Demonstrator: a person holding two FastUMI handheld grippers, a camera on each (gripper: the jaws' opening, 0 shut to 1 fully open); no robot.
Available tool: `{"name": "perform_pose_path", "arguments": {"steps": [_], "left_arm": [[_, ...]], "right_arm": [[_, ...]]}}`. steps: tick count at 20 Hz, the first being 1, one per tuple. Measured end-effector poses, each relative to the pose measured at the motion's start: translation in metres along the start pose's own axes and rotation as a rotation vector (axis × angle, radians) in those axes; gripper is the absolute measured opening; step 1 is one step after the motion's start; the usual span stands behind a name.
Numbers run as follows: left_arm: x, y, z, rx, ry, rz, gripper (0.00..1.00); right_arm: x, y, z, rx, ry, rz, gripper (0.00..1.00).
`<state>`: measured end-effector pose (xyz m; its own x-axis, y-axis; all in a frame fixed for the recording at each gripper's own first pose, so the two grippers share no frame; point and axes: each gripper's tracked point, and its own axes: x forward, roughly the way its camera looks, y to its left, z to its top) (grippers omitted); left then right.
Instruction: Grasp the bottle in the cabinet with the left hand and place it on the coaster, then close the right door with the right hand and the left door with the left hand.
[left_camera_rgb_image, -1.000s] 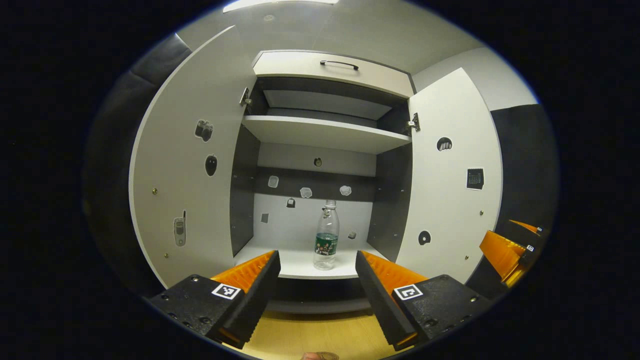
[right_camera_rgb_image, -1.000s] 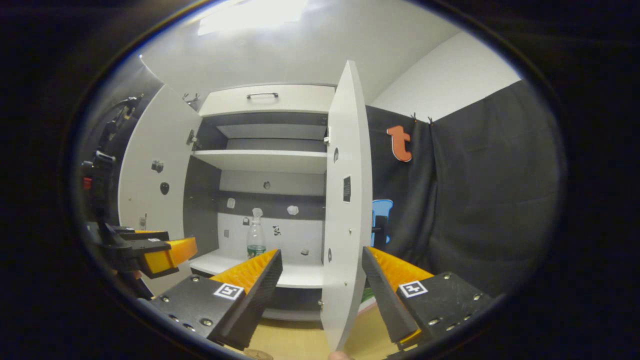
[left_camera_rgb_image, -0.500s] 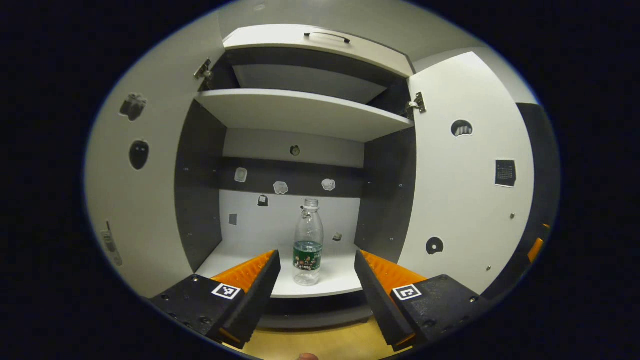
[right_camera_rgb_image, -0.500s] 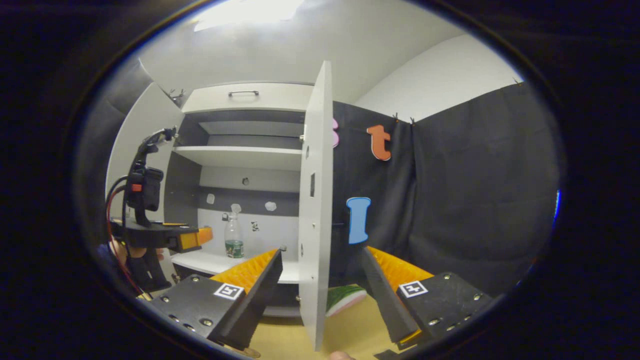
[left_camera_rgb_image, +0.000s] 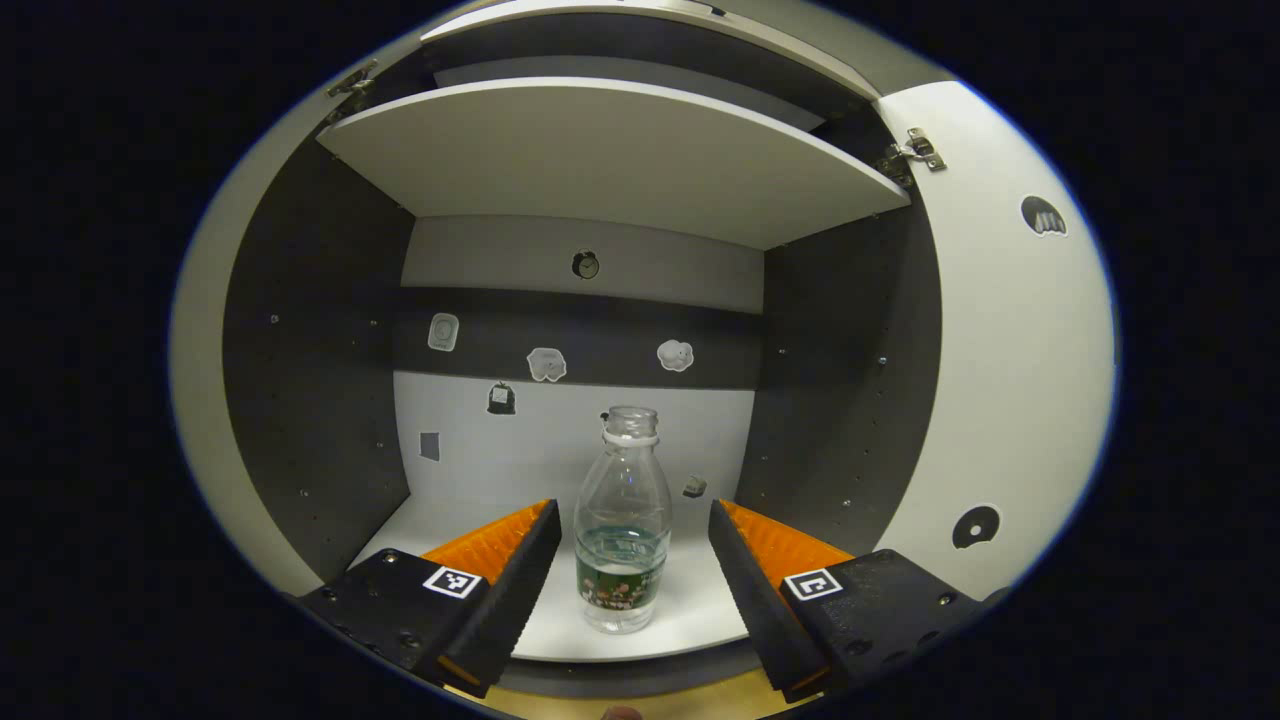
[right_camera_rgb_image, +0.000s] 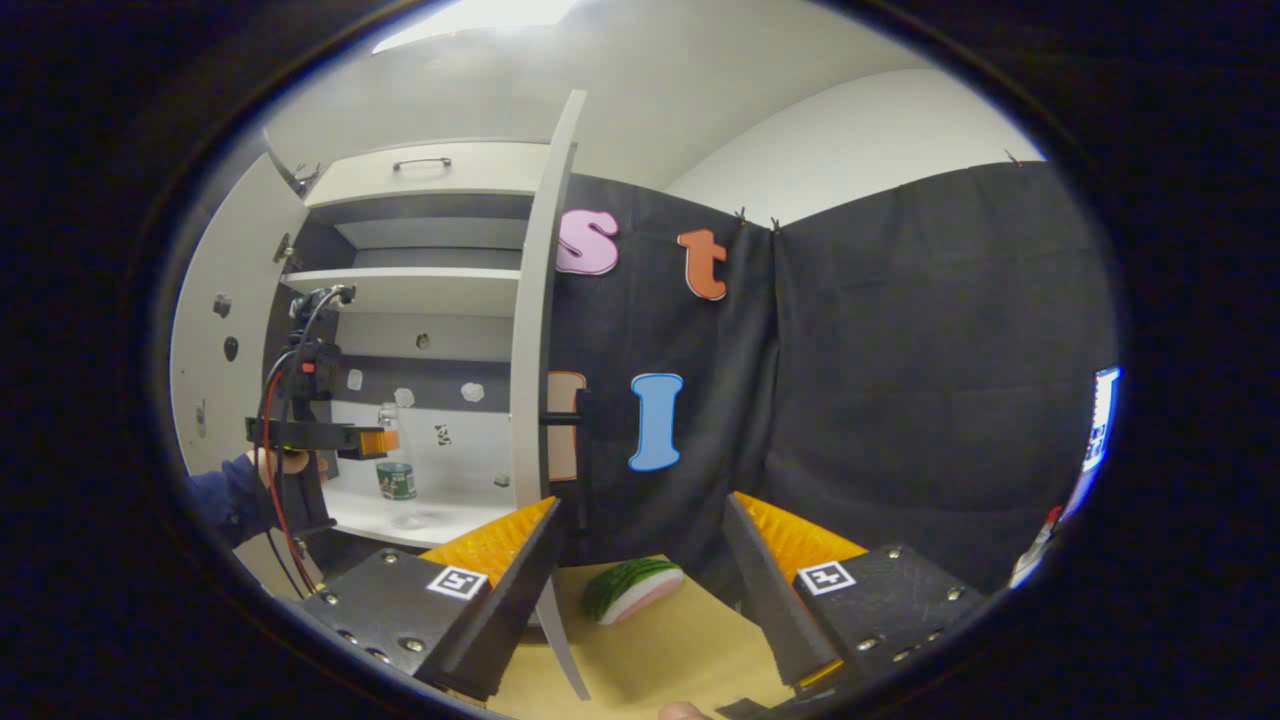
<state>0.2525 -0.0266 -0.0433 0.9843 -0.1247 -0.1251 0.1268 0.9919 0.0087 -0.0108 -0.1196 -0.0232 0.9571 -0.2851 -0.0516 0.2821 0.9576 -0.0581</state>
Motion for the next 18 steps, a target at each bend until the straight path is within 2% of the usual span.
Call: {"name": "perform_pose_path", "arguments": {"steps": [8, 10, 14, 18], "left_arm": [[0.046, 0.014, -0.013, 0.057, 0.037, 0.026, 0.92], [0.046, 0.014, -0.011, 0.052, 0.029, 0.022, 0.8], [0.03, 0.008, -0.008, 0.026, 0.03, -0.018, 0.77], [-0.007, 0.002, 0.006, 0.046, -0.001, -0.054, 0.77]], "right_arm": [[0.017, -0.004, -0.009, -0.011, 0.018, -0.009, 0.98], [0.017, -0.006, -0.012, -0.014, 0.023, -0.012, 0.98], [0.012, -0.008, -0.013, -0.01, 0.024, -0.016, 0.97], [0.003, -0.008, -0.008, -0.013, 0.013, -0.011, 0.99]]}}
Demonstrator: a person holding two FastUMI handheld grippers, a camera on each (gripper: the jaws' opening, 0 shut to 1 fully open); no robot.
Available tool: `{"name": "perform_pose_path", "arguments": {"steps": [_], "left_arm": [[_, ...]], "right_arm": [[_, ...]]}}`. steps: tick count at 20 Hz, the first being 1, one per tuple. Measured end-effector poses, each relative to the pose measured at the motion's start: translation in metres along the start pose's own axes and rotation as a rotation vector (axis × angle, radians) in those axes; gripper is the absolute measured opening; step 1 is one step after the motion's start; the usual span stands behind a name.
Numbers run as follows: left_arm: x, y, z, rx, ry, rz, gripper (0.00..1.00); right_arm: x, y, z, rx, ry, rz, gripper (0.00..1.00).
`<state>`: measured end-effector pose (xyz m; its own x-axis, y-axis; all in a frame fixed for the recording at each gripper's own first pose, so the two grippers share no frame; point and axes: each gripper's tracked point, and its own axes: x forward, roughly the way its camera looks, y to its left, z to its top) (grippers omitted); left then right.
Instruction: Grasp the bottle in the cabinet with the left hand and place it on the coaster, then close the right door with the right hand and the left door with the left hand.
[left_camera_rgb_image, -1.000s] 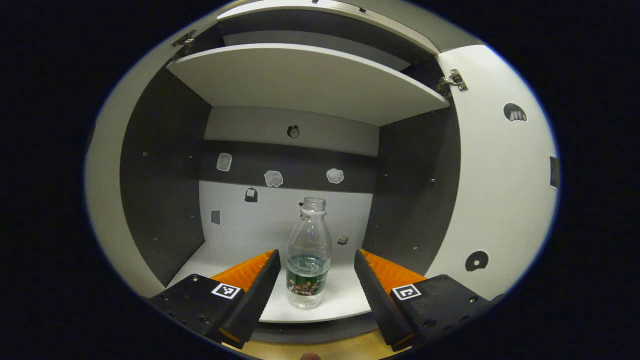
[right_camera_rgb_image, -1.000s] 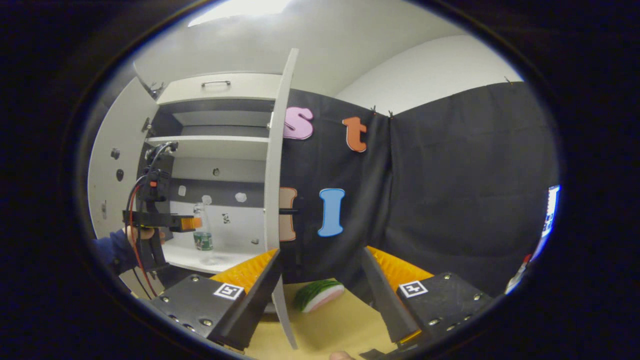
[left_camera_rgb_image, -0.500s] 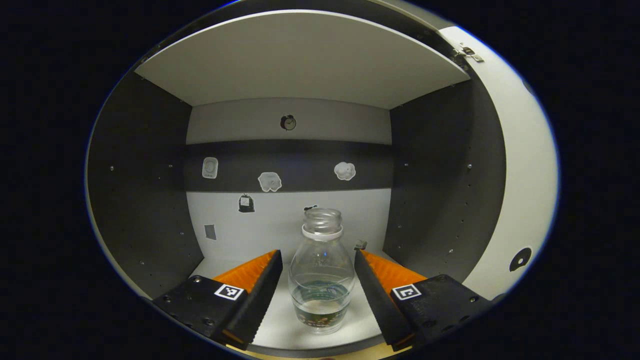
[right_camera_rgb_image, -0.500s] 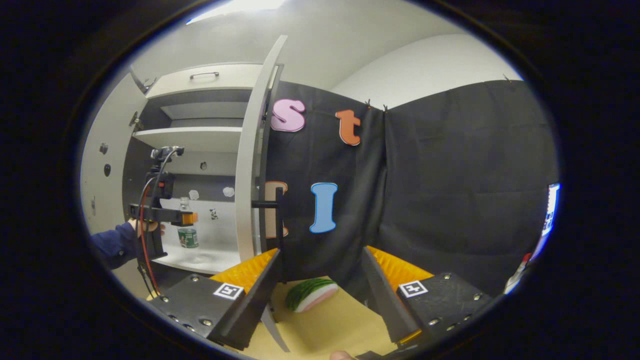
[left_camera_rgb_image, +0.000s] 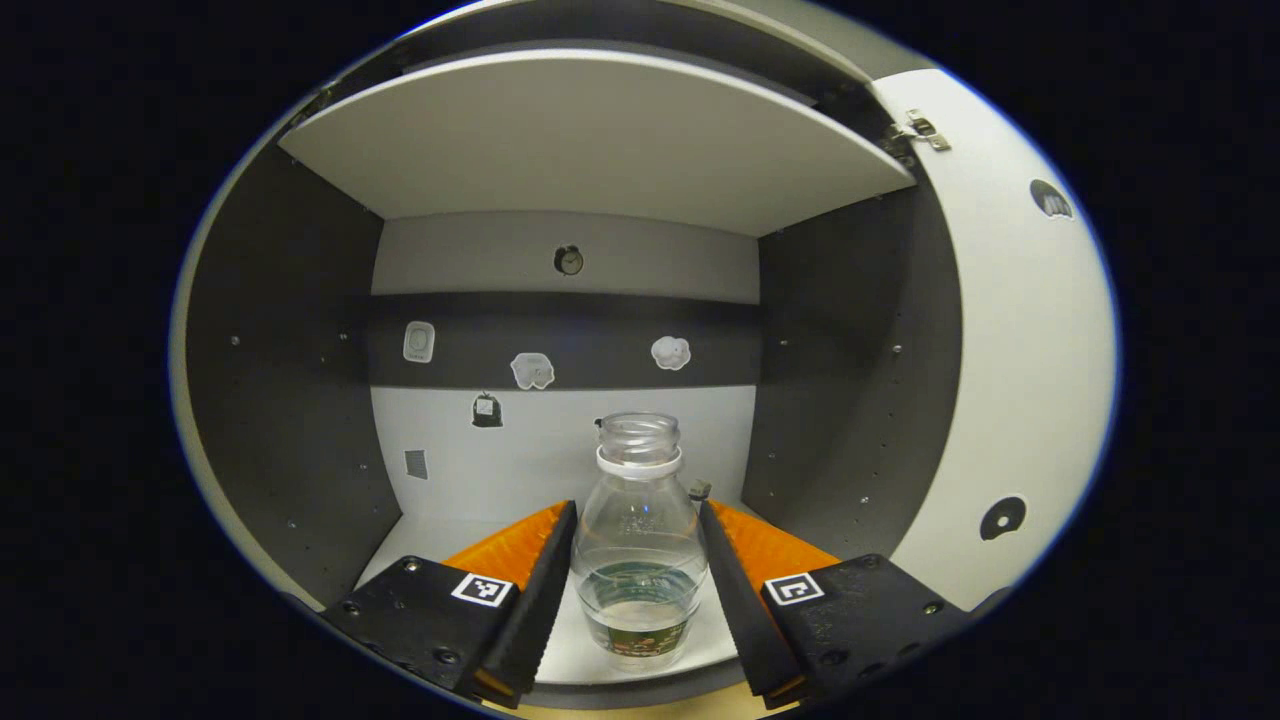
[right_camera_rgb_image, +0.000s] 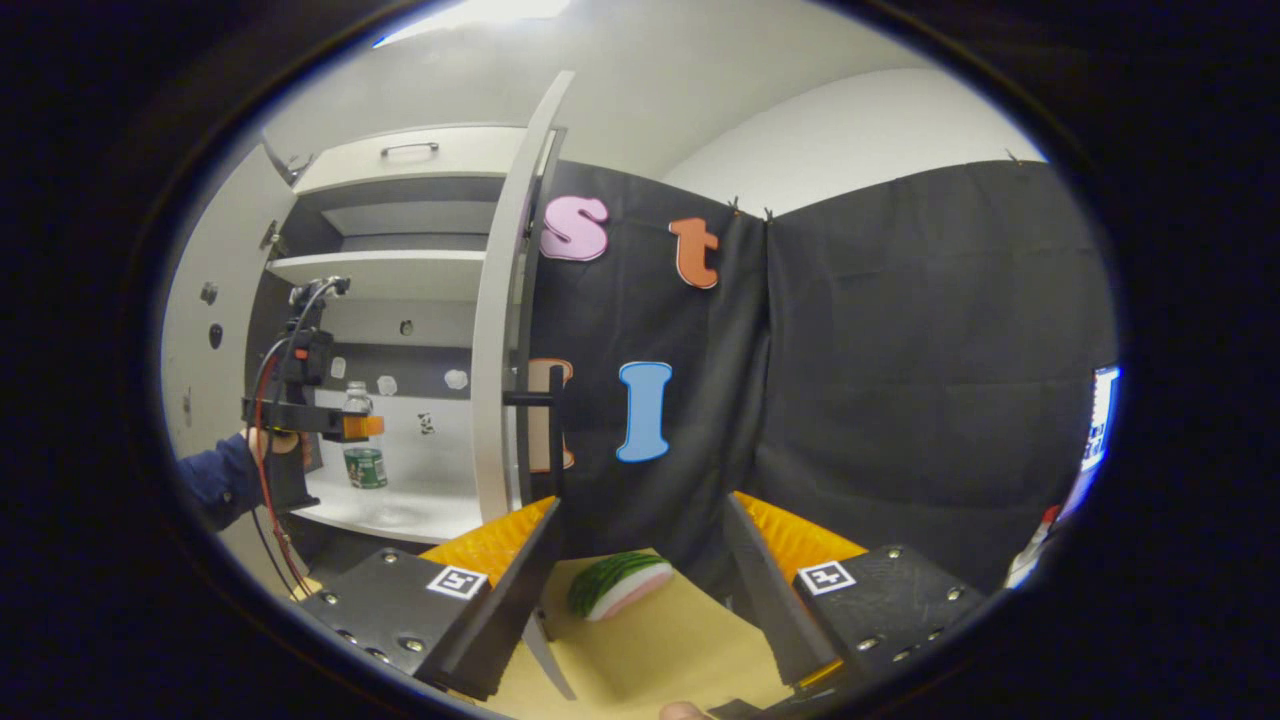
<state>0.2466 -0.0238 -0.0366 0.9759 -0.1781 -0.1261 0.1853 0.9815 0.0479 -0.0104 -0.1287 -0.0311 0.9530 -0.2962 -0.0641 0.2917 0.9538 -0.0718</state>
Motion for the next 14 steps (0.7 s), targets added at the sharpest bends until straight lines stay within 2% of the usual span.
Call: {"name": "perform_pose_path", "arguments": {"steps": [7, 10, 14], "left_arm": [[-0.082, -0.029, 0.001, -0.003, -0.048, -0.127, 0.77], [-0.11, -0.036, -0.013, 0.006, -0.058, -0.168, 0.77], [-0.139, -0.043, -0.051, -0.051, -0.024, -0.223, 0.77]], "right_arm": [[-0.019, -0.007, 0.002, -0.002, -0.004, 0.002, 0.96], [-0.024, -0.012, 0.002, 0.002, -0.003, -0.002, 0.98], [-0.023, -0.016, 0.007, -0.005, -0.015, -0.009, 0.96]]}}
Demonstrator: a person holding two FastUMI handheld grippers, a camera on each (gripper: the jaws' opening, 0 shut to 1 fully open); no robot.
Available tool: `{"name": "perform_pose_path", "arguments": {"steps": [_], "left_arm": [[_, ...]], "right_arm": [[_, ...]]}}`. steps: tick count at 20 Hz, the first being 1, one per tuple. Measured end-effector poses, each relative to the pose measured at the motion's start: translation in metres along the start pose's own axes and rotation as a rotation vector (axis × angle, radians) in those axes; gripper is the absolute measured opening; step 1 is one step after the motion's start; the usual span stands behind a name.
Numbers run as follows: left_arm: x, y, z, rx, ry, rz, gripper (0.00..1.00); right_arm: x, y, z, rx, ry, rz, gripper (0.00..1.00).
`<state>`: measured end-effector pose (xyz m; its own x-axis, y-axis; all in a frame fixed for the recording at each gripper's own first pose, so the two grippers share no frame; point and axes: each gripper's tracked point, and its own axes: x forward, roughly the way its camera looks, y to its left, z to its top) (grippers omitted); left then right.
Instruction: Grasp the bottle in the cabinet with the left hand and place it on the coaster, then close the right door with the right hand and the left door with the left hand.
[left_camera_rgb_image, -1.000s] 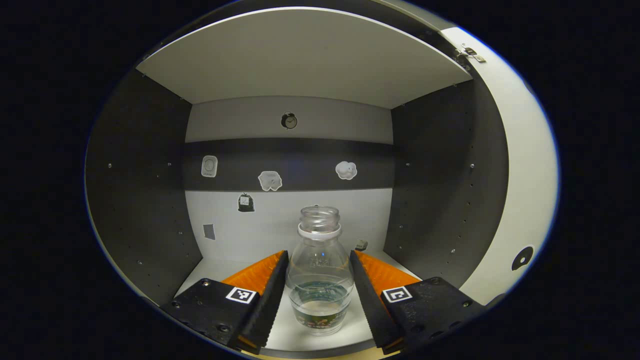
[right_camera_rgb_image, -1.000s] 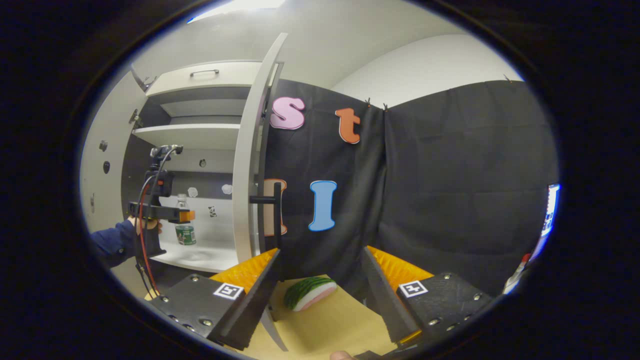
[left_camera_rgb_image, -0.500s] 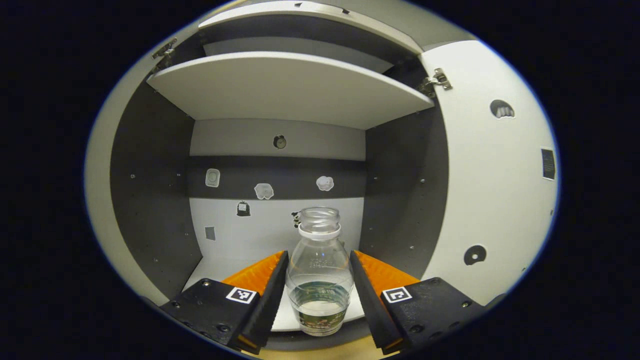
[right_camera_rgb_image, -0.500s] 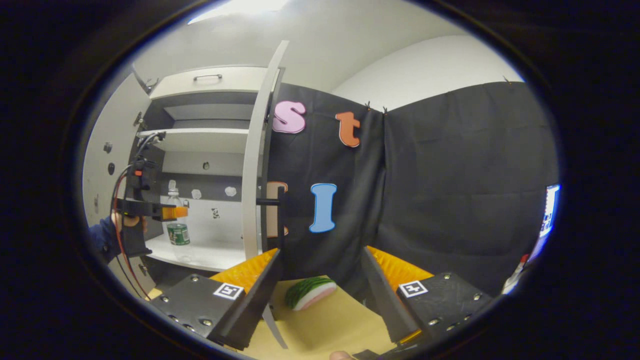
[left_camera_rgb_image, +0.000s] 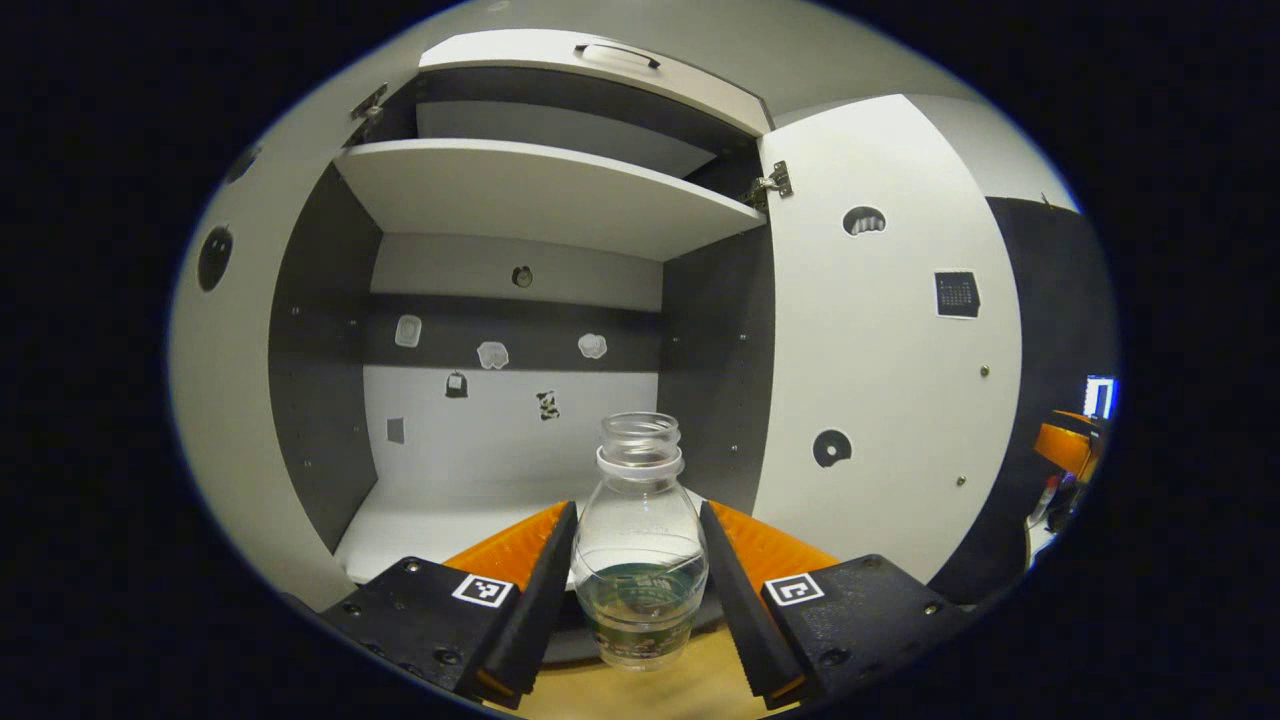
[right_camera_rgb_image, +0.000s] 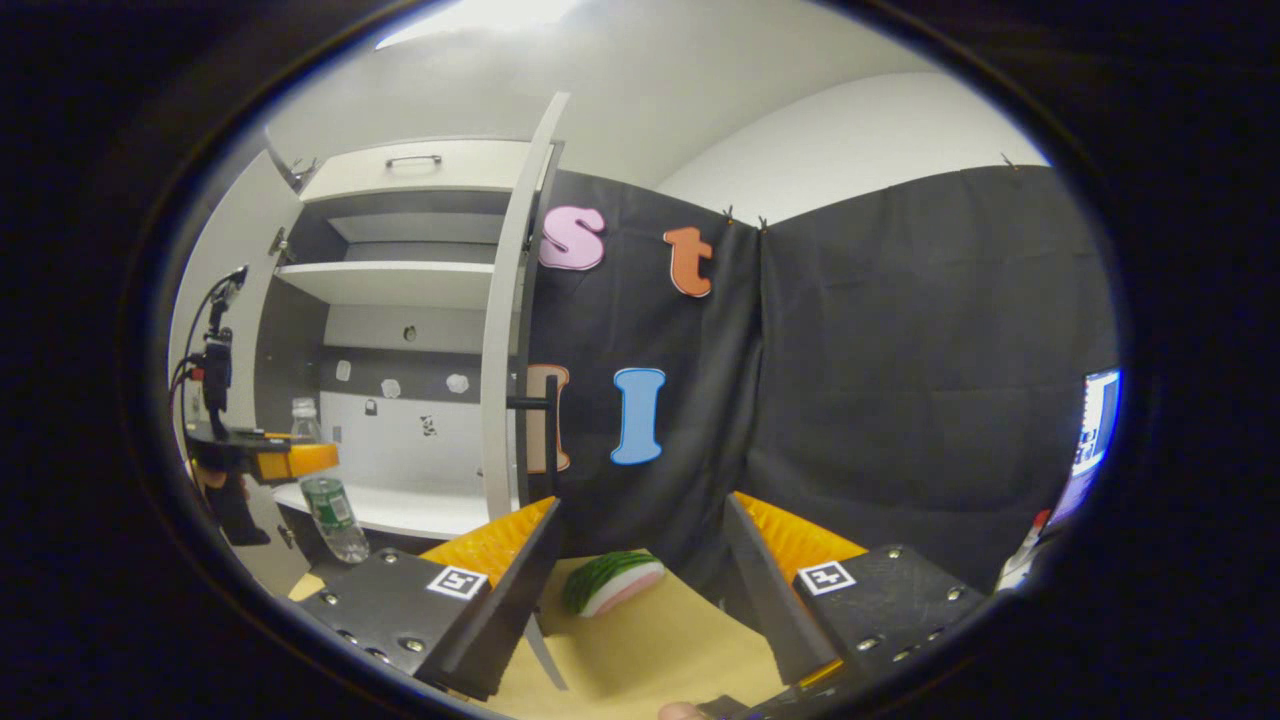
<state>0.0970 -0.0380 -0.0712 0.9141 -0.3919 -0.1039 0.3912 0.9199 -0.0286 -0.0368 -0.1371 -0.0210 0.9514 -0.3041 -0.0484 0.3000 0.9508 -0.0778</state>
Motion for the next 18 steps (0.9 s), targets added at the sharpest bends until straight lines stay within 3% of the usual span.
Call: {"name": "perform_pose_path", "arguments": {"steps": [10, 18], "left_arm": [[-0.047, -0.004, -0.107, -0.057, 0.087, -0.062, 0.77], [-0.059, -0.005, -0.214, -0.071, 0.22, -0.035, 0.78]], "right_arm": [[-0.004, -0.01, 0.006, -0.025, -0.011, -0.027, 0.97], [-0.004, -0.011, 0.006, -0.035, -0.007, -0.025, 0.96]]}}
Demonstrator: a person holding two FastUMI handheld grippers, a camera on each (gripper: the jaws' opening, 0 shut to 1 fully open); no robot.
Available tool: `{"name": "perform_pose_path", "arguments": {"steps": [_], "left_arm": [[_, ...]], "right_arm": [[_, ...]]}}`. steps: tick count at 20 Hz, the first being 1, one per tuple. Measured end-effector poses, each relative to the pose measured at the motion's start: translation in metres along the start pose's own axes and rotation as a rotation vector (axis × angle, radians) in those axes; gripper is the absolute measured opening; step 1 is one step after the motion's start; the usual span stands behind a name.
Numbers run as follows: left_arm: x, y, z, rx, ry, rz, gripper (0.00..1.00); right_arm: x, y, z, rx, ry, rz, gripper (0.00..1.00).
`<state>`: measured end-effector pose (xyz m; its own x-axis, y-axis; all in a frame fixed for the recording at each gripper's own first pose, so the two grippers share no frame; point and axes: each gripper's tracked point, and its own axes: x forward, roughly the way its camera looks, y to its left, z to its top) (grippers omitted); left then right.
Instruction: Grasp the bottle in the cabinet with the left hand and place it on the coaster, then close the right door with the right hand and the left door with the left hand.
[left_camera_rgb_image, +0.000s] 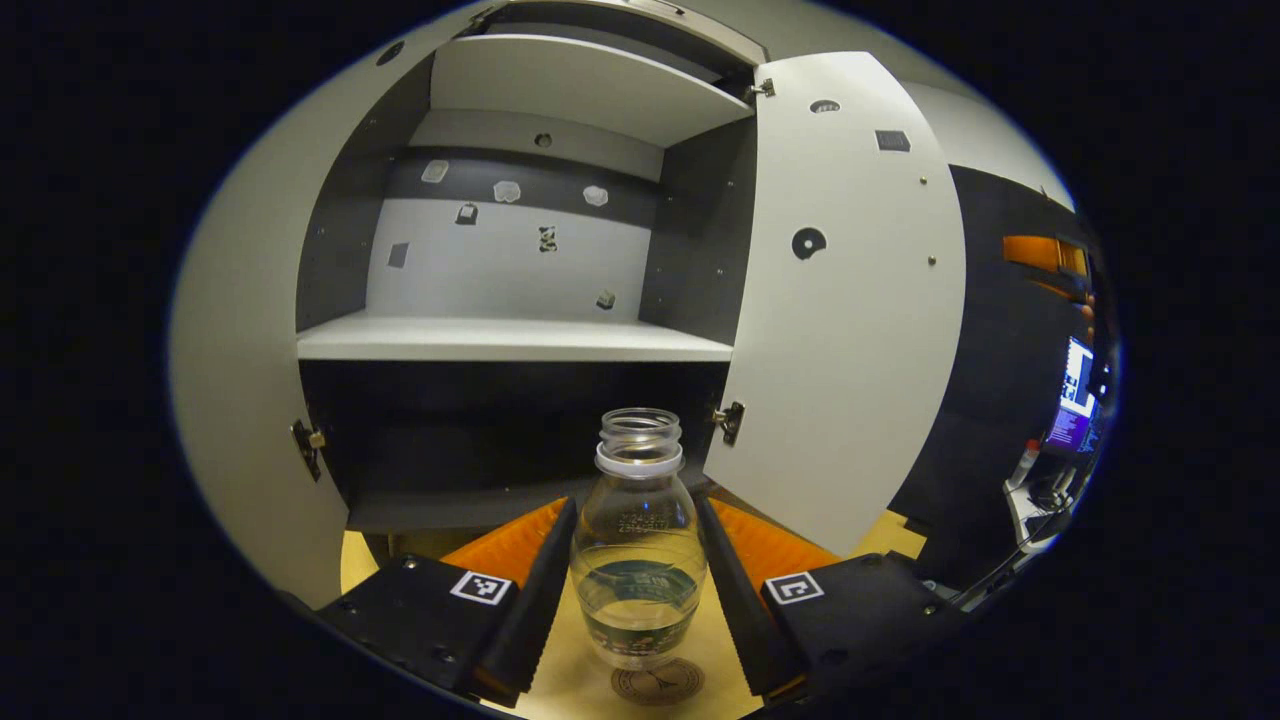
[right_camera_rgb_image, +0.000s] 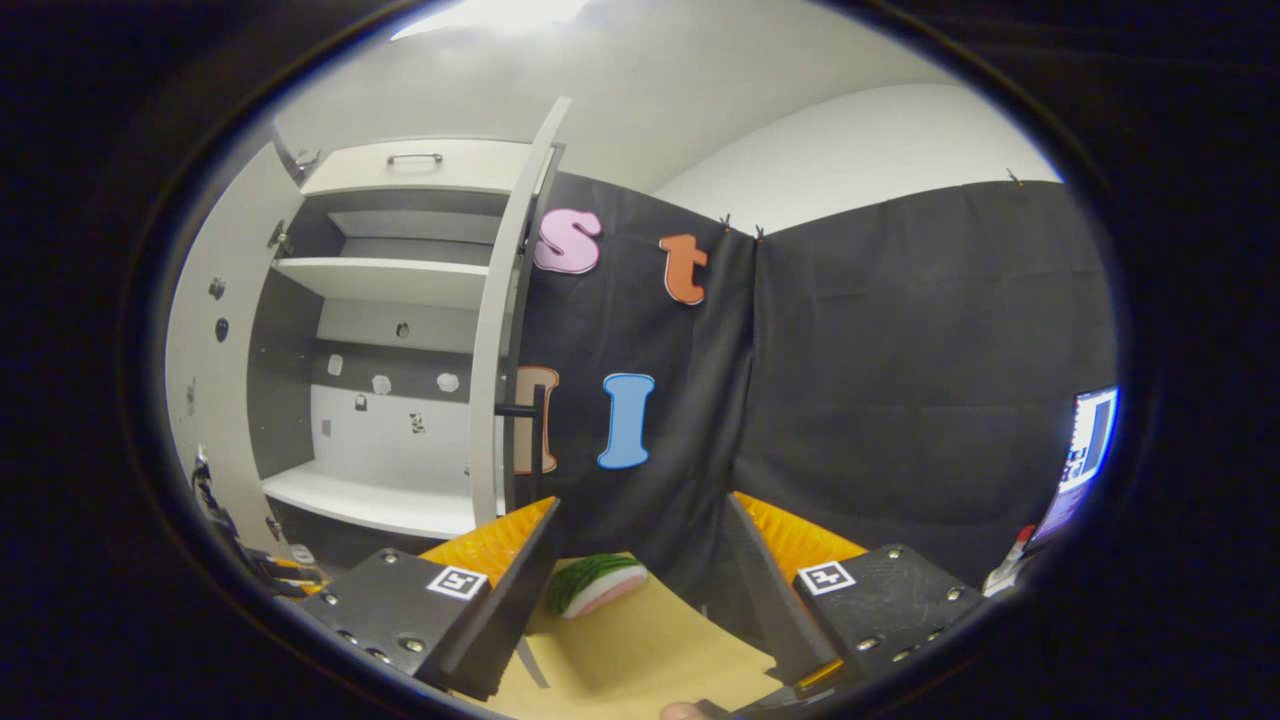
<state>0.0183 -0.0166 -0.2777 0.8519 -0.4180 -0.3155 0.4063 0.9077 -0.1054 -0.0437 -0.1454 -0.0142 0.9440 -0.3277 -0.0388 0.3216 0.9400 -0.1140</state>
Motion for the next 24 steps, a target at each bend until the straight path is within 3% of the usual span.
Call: {"name": "perform_pose_path", "arguments": {"steps": [9, 16, 24], "left_arm": [[0.015, -0.006, -0.088, -0.066, 0.169, 0.001, 0.78], [0.02, -0.012, -0.095, -0.061, 0.093, 0.011, 0.78], [-0.006, -0.02, -0.101, -0.045, 0.11, 0.003, 0.78]], "right_arm": [[-0.005, -0.009, -0.001, -0.027, 0.003, -0.015, 0.96], [-0.005, -0.011, -0.01, -0.039, 0.029, -0.013, 0.96], [0.002, 0.014, -0.015, -0.022, 0.034, 0.038, 0.97]]}}
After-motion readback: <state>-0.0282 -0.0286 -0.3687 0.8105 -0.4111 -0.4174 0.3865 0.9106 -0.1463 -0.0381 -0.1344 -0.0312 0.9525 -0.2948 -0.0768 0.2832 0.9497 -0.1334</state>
